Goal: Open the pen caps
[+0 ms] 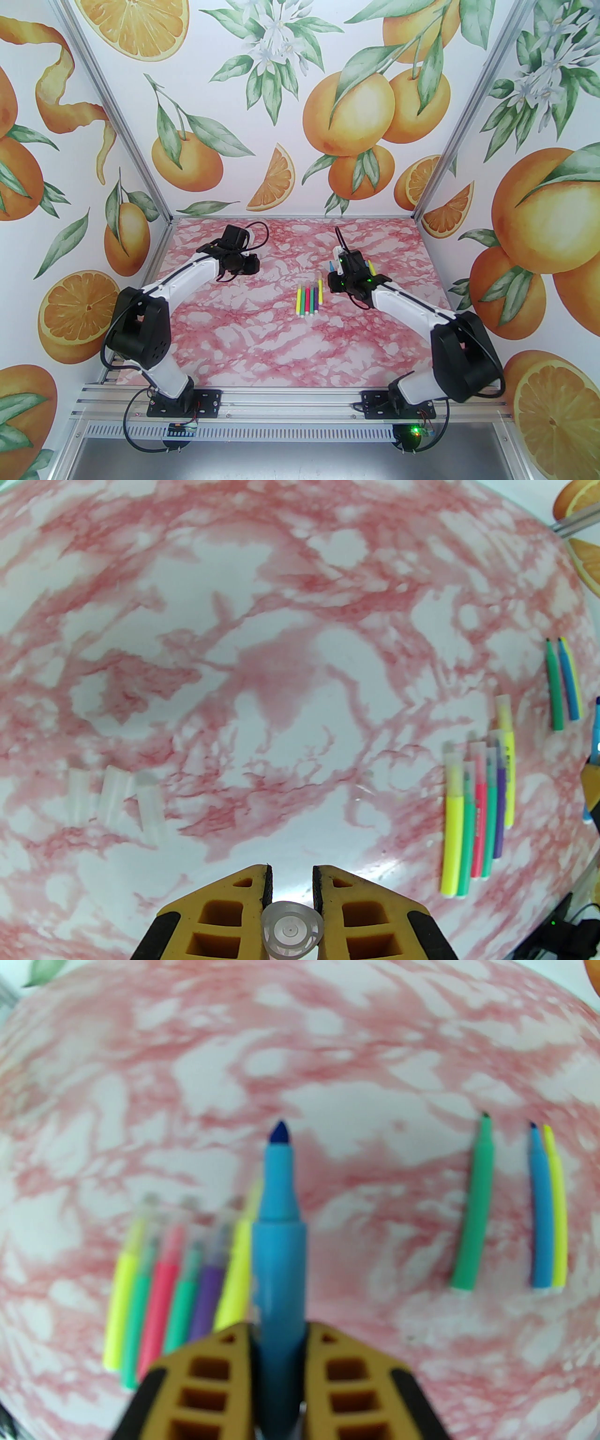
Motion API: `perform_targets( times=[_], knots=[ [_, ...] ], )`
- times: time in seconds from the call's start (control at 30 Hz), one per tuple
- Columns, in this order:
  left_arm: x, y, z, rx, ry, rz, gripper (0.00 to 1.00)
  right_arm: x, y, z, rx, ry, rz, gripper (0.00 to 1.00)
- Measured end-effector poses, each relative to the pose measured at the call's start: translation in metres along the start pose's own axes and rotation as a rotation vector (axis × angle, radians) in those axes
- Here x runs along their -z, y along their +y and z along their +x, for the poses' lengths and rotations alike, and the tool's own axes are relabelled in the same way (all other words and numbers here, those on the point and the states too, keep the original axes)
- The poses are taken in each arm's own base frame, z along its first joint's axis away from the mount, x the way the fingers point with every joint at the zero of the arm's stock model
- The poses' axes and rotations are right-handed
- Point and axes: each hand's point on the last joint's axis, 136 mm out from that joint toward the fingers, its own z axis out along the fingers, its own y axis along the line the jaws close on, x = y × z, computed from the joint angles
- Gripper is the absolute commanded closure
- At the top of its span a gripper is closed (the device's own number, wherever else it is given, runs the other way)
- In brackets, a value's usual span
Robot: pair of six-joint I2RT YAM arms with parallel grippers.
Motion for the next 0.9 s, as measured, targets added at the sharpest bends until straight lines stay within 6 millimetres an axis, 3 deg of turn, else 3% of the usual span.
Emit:
perform_targets(
  times=[0.17,0.53,0.9],
  knots=[
    [-0.008,0.007,0.009,-0.01,0.04,-0.03,1.0,-0.014,-0.016,0.002,-0.003,0.04,0.084,1.0],
    [-0.027,0.017,0.019,-0.019,0.104,-0.077,1.0,-0.029,-0.045,-0.014,-0.045,0.056,0.175,1.0],
    [-0.047,0.031,0.029,-0.04,0.165,-0.142,1.0,-0.039,-0.06,-0.007,-0.056,0.093,0.2,1.0]
  ],
)
